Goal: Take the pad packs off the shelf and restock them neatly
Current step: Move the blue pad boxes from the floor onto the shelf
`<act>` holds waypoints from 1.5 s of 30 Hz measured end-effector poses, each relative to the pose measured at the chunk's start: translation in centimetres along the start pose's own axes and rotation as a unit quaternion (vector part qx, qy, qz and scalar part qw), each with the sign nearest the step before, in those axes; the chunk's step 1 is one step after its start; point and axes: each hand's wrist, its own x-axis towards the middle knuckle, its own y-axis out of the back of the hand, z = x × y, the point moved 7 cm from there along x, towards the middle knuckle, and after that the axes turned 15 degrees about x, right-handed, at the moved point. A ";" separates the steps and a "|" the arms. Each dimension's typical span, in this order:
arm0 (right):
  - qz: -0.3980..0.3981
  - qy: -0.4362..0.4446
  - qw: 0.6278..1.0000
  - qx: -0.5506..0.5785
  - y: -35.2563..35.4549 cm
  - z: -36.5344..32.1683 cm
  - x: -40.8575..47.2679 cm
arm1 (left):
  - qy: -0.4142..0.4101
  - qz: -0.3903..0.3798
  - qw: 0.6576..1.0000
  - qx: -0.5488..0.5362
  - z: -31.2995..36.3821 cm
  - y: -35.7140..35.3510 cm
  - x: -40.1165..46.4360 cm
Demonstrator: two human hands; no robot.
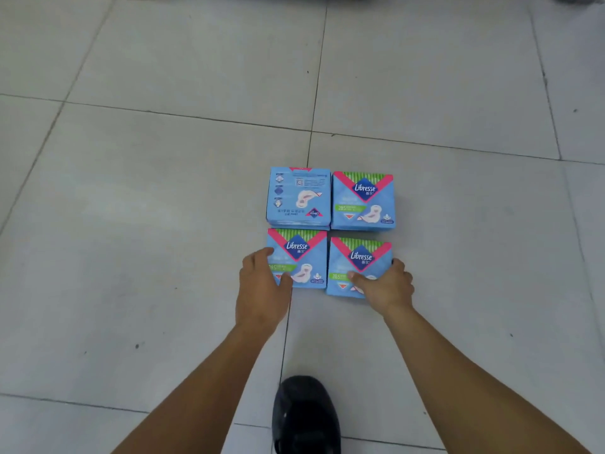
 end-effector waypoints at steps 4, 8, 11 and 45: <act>-0.006 -0.011 0.997 0.077 0.6 1.3 0.2 | -0.025 0.014 1.000 -0.009 1.1 0.4 -0.7; -0.012 0.021 0.986 0.164 2.9 0.3 -1.1 | -0.059 0.005 0.998 -0.024 2.8 1.1 -1.4; -0.034 0.061 0.976 0.208 4.8 -1.9 -3.4 | -0.084 -0.036 0.995 -0.028 4.6 2.0 -2.4; -0.452 0.552 0.689 0.130 -7.7 -34.6 -69.6 | -0.068 0.421 0.869 -0.252 -15.4 59.0 -44.1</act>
